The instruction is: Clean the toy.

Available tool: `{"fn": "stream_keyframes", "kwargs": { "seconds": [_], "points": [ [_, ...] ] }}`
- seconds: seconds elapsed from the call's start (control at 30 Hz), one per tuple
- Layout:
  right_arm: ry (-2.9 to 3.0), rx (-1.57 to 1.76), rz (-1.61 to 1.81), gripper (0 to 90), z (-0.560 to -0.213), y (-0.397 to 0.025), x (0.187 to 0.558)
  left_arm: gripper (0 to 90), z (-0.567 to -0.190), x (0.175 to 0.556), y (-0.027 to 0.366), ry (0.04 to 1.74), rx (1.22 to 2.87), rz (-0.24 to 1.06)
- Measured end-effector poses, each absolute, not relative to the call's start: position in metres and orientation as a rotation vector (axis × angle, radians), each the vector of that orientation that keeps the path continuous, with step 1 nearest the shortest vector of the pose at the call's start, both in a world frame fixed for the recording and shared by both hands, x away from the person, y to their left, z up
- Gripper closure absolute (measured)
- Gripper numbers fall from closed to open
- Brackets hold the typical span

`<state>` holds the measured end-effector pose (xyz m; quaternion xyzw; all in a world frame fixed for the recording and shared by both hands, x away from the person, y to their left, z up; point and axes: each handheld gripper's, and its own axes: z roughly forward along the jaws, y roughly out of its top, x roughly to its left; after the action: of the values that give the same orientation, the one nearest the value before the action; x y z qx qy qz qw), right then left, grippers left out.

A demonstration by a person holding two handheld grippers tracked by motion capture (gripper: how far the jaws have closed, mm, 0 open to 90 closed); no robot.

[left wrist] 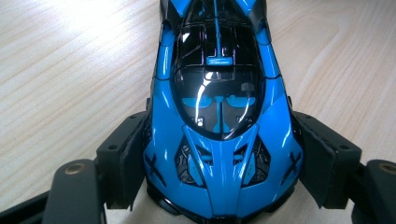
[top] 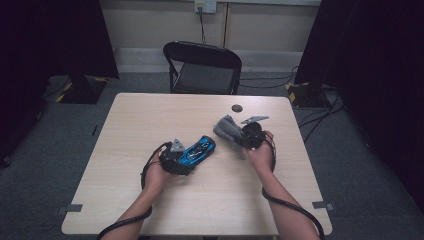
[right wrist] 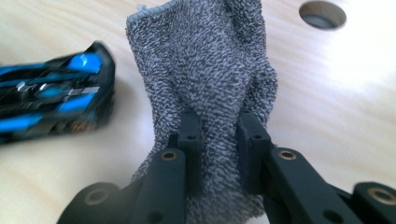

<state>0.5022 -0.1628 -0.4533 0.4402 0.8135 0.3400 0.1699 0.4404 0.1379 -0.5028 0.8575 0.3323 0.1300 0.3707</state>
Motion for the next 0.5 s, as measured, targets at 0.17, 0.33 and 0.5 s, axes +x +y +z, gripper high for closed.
{"fn": "stream_keyframes", "kwargs": {
  "seconds": [0.17,0.33,0.5],
  "points": [
    [2.362,1.215,0.918,74.5,-0.465,-0.131,0.522,25.8,-0.503,0.44,0.138,0.851,2.196,0.336],
    [2.446,1.152,0.929,74.2,-0.475,-0.116,0.527,25.9,-0.504,0.44,0.139,0.848,2.19,0.341],
    [2.523,1.086,0.946,74.4,-0.479,-0.115,0.525,26.0,-0.504,0.439,0.138,0.855,2.185,0.345]
  ]
}}
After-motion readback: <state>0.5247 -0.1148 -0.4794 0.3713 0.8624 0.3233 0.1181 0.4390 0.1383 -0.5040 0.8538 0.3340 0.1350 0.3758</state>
